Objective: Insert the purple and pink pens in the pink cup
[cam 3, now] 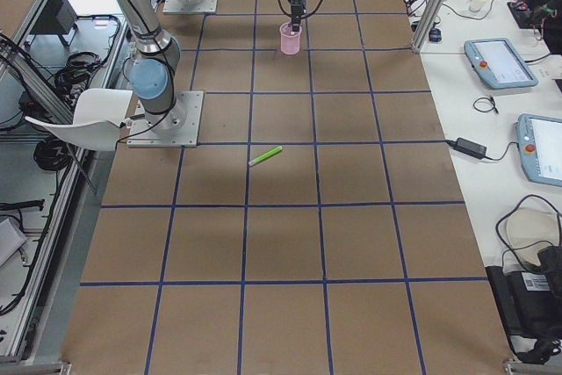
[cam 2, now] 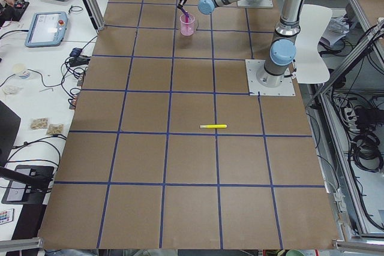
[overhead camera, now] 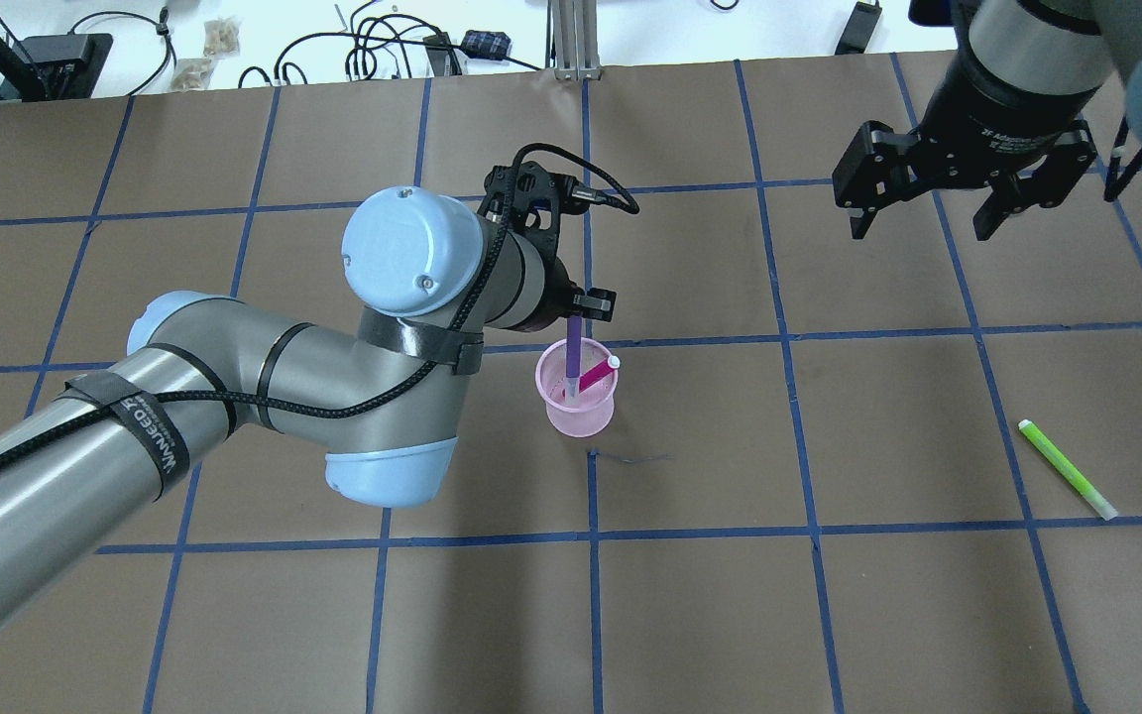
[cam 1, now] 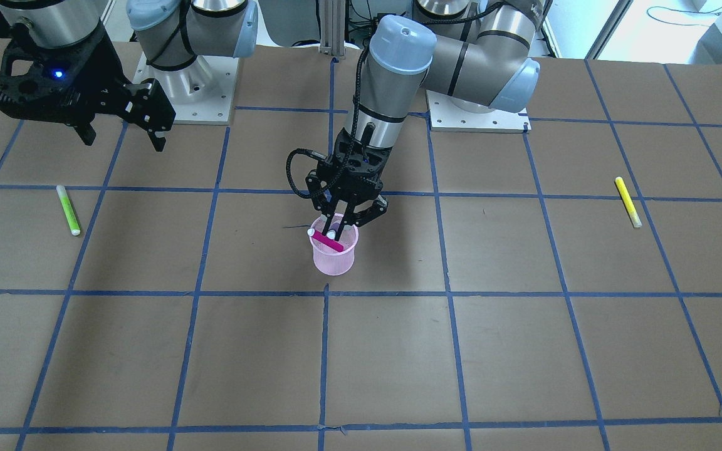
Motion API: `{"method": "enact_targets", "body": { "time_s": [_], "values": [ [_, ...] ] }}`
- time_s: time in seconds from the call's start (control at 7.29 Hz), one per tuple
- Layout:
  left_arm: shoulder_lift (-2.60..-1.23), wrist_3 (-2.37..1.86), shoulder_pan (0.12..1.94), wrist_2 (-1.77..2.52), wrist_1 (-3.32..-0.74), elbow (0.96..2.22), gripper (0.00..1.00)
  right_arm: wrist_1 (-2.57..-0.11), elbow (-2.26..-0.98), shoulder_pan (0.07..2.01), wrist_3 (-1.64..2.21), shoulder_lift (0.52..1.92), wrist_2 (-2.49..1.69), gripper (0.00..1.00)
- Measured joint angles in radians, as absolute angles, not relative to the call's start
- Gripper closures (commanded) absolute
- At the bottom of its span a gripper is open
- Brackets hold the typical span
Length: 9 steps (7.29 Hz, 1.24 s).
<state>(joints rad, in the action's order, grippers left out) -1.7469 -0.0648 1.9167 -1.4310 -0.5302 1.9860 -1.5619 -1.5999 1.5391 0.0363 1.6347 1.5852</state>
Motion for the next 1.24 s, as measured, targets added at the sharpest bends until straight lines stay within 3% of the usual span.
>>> {"method": "enact_targets", "body": {
  "time_s": [0.14, 0.55, 0.69, 0.96, 1.24],
  "values": [
    [-1.753, -0.065, 1.917, -1.431, -0.53, 1.989, 0.42, -1.563, -1.6, 1.557, 0.037, 1.635, 1.586, 0.0],
    [-1.764, -0.067, 1.912, -1.429, -0.531, 1.989, 0.05, -1.575, -1.603, 1.598, 0.039, 1.627, 1.587, 0.0],
    [-1.763, -0.066, 1.907, -1.427, -0.531, 1.983, 0.0, -1.576, -1.603, 1.596, 0.037, 1.627, 1.588, 0.0],
    [-1.745, -0.06, 1.874, -1.425, -0.603, 1.924, 0.0, -1.576, -1.604, 1.594, 0.036, 1.627, 1.588, 0.0],
    [-1.717, -0.01, 1.793, -1.427, -0.923, 1.754, 0.0, -1.575, -1.605, 1.594, 0.035, 1.629, 1.588, 0.0]
  ]
}}
